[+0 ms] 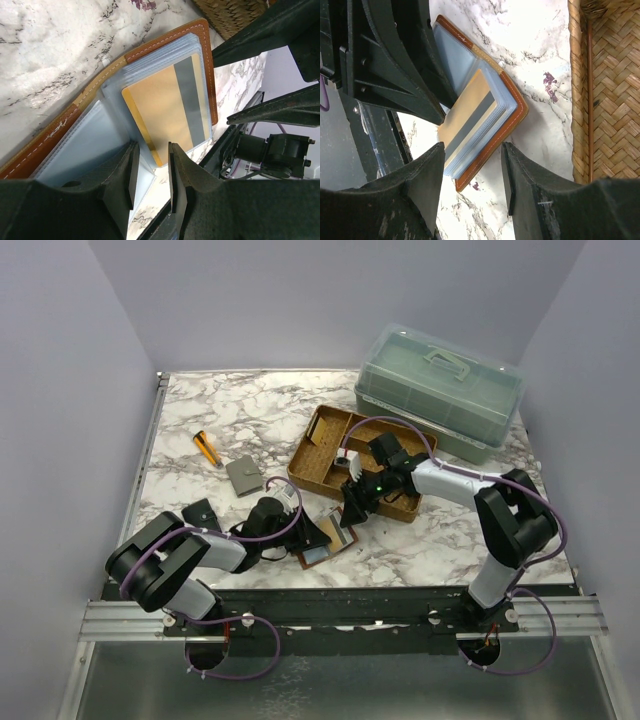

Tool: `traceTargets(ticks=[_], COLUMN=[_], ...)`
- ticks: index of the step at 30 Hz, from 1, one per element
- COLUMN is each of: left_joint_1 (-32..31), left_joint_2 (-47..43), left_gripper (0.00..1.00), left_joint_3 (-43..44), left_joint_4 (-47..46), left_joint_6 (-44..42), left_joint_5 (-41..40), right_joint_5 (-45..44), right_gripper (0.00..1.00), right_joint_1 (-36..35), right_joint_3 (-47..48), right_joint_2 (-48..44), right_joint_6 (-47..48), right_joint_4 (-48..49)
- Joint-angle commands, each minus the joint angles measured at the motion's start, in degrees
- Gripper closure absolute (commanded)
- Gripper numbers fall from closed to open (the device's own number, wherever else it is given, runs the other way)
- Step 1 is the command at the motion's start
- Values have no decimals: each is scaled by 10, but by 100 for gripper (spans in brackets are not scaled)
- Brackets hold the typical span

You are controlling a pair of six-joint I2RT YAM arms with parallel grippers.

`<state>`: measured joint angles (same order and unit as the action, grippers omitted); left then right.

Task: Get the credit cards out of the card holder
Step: Place the card holder at the center of the board.

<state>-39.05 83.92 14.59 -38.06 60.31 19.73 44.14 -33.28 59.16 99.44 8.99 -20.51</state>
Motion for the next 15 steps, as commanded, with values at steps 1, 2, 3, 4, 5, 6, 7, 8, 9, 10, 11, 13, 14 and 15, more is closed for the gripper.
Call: traceTargets(ticks=[1, 2, 3, 4, 5, 6, 7, 8, 9, 10, 11, 13, 14, 15], left_joint_1=[4, 4, 4, 5, 5, 4, 4, 4, 4, 5, 5, 5, 5, 5], left_joint_2=[3, 3, 2, 2, 1, 1, 0, -2, -2, -4, -4, -4, -4, -4], left_gripper=[64, 64, 64, 64, 64, 64, 64, 64, 64, 64, 64, 64, 64, 64], left_joint_3=[-8, -8, -9, -11, -12, -13, -14, -15, -16, -16, -16, -15, -15, -14], left_joint_4=[8, 8, 8, 8, 8, 8, 8, 8, 8, 8, 8, 8, 8, 8], left_joint_6=[-6, -6, -6, -6, -5, -5, -4, -3, -3, -3, -3, -2, -2, -2], left_joint_5=[-21, -21, -20, -20, -20, -20, -20, -20, -20, -20, -20, -20, -21, -21], right_joint_5=[-11, -13, -16, -16, -15, -13, -10, -5, 4, 12, 12, -1, -8, -13], right_gripper=[47, 47, 47, 47, 47, 47, 47, 47, 47, 48, 49, 51, 51, 51], right_joint_1=[1, 1, 2, 2, 2, 2, 2, 2, 2, 1, 2, 1, 1, 1], right_joint_3=[1, 1, 0, -2, -3, -2, -2, -3, -5, -6, -7, -12, -15, -20], right_joint_2=[-25, -28, -32, -34, -34, -31, -28, -25, -20, -14, -7, -2, -2, -3], right_joint_6=[6, 5, 3, 0, -2, -4, -7, -13, -19, -26, -33, -48, -56, -64], right_joint_4=[-8, -7, -4, -1, 0, -2, -2, 0, 1, 2, 4, 14, 20, 27])
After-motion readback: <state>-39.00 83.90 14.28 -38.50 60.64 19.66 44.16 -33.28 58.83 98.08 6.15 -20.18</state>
